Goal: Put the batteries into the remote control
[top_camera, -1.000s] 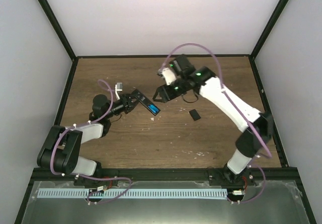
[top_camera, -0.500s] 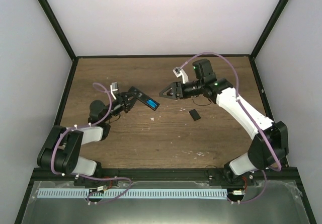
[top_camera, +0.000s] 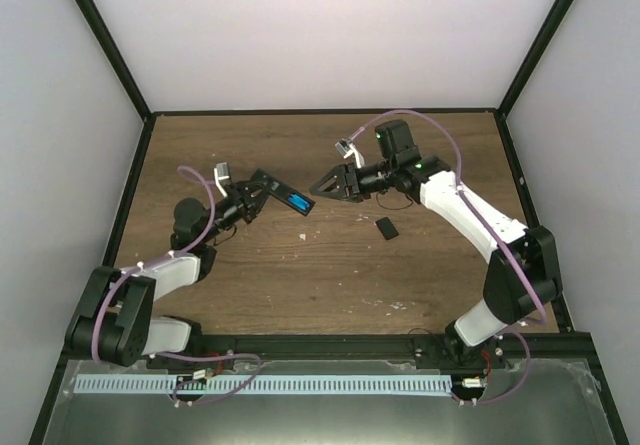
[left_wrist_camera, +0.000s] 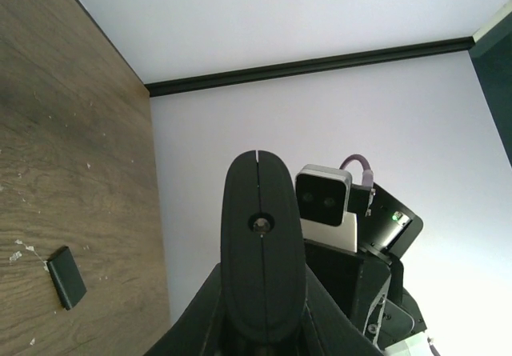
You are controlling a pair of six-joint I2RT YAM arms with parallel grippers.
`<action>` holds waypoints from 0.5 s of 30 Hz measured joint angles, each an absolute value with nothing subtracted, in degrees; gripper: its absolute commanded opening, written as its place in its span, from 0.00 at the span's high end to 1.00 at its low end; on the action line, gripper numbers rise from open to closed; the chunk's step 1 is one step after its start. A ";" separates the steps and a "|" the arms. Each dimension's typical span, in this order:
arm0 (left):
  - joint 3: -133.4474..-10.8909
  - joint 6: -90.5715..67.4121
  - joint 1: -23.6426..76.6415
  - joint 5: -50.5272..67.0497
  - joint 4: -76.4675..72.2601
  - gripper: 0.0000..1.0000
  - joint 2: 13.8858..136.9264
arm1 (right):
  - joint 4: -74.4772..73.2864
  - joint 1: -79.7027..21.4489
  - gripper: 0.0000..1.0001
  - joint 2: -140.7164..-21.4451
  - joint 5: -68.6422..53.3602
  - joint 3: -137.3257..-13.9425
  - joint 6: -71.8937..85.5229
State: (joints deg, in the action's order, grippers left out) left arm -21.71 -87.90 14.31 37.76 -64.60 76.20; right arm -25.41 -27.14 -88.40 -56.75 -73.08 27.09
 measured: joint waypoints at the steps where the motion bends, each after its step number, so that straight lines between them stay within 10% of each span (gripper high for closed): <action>1: -21.78 -87.61 14.31 37.71 -63.61 1.00 75.57 | -25.45 -27.14 0.37 -88.77 -57.17 -72.97 27.11; 15: -22.61 -86.30 14.31 37.54 -58.11 1.00 73.80 | -24.67 -28.10 0.41 -91.00 -63.00 -72.90 27.55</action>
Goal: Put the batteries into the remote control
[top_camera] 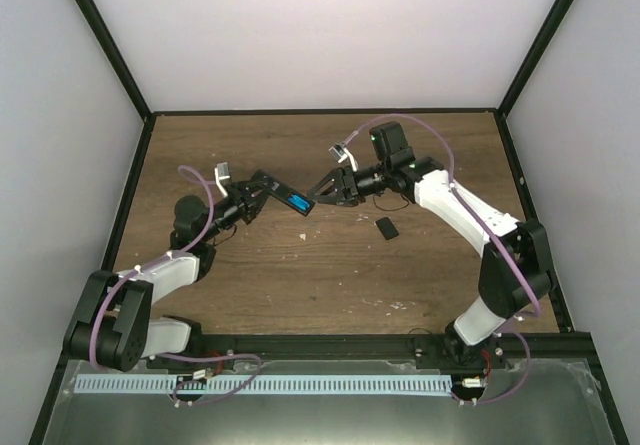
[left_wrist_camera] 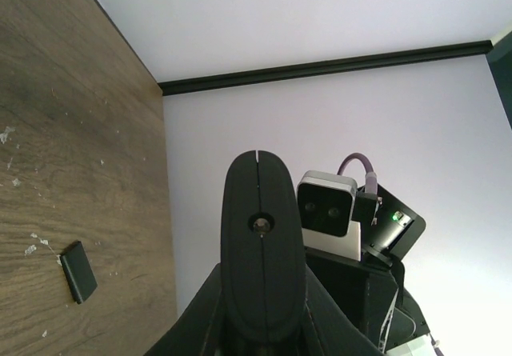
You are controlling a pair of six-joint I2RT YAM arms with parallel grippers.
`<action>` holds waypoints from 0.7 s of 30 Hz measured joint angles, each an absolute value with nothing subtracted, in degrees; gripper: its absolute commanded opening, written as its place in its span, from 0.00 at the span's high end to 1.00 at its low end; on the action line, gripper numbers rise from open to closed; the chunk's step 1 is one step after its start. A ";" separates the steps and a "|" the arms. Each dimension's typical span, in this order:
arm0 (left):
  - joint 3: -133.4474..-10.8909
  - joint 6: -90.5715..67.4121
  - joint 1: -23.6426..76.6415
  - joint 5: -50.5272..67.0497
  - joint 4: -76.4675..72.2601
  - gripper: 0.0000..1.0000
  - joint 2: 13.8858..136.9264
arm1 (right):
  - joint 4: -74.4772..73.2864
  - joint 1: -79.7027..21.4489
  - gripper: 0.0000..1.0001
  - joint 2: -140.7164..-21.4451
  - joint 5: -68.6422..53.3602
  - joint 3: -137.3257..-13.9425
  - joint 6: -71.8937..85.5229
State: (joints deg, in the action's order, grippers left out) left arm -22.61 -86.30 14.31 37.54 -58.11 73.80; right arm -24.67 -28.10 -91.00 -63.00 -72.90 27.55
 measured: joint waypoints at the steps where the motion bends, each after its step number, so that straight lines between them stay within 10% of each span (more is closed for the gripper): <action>1: -22.61 -86.30 14.31 37.54 -58.11 1.00 73.80 | -24.64 -28.23 0.41 -91.22 -63.11 -72.90 27.53; 21: -22.87 -88.49 14.31 37.54 -60.42 1.00 73.87 | -22.65 -30.17 0.50 -94.11 -65.80 -73.17 24.49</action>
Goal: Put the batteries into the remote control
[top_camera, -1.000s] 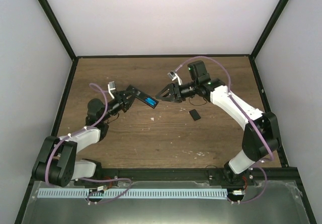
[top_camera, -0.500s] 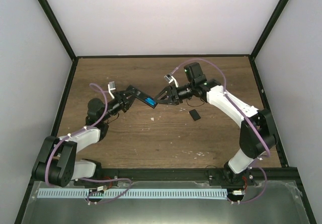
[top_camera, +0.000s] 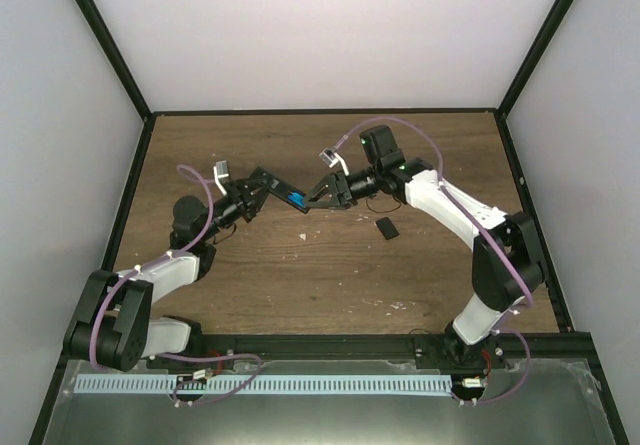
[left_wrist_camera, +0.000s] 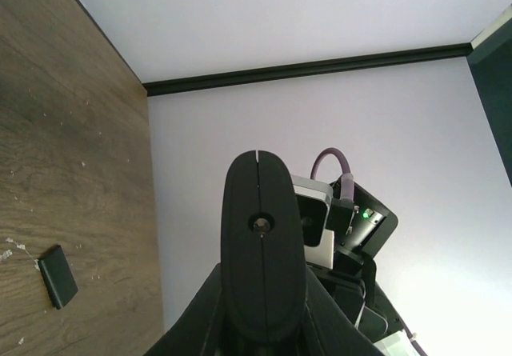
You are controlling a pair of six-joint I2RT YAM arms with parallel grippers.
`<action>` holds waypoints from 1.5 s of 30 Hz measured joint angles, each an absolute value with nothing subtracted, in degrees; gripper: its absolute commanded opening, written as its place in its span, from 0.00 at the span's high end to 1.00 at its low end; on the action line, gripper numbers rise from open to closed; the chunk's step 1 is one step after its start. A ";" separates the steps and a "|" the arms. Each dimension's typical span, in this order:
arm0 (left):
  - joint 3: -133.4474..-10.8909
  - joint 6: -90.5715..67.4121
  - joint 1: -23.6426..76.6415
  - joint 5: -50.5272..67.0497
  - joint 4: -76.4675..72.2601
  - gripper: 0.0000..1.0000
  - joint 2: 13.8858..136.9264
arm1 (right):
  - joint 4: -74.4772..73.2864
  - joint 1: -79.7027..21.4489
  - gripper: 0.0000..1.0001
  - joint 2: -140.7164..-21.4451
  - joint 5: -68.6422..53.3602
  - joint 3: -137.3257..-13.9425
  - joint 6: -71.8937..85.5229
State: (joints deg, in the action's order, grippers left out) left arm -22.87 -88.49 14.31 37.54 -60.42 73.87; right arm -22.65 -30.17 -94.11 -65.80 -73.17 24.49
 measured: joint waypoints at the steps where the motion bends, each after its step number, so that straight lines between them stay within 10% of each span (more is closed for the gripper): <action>1: -22.87 -88.55 14.31 37.54 -60.49 1.00 73.87 | -22.57 -30.22 0.51 -94.32 -65.91 -73.17 24.40; 45: -22.87 -89.34 14.31 37.58 -61.34 1.00 74.02 | -20.91 -31.07 0.75 -96.53 -66.63 -76.05 24.03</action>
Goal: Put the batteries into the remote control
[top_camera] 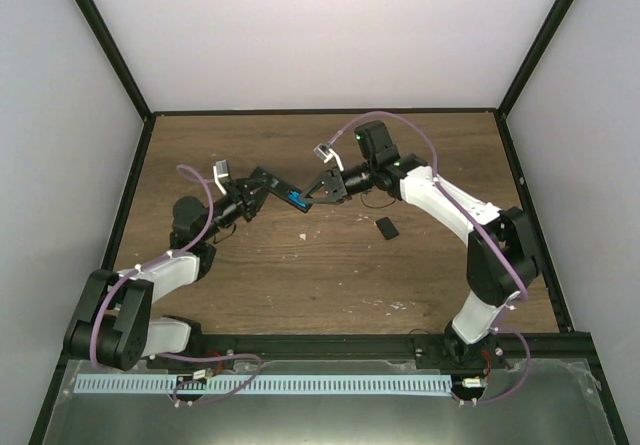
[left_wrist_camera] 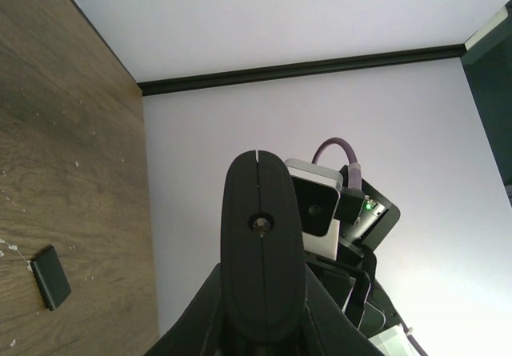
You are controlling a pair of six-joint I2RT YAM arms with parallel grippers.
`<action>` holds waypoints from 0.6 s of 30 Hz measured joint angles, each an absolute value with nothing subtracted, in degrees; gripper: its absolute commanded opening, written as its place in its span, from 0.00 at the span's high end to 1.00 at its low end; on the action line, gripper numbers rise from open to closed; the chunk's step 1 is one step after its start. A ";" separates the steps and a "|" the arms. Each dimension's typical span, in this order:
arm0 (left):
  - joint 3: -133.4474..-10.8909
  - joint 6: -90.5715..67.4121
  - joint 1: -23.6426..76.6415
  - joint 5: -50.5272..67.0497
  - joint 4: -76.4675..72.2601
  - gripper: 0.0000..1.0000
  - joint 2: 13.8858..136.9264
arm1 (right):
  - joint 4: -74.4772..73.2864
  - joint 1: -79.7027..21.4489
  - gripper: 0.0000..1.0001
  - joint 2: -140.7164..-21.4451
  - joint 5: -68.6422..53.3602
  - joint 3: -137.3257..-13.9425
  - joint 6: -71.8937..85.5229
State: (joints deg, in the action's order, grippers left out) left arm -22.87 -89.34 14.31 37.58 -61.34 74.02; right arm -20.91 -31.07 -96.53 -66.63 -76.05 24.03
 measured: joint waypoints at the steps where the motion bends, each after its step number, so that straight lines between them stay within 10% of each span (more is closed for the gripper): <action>1: -22.87 -89.34 14.31 37.58 -61.52 1.00 74.11 | -20.95 -31.07 0.76 -96.66 -66.61 -76.14 24.01; 18: -22.87 -89.19 14.31 37.26 -62.06 1.00 74.43 | -21.47 -31.11 0.75 -97.91 -66.70 -77.23 23.79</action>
State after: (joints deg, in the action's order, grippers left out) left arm -22.87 -89.19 14.31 37.26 -62.06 74.43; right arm -21.47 -31.11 -97.91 -66.70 -77.23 23.79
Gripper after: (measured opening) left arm 0.160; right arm 0.217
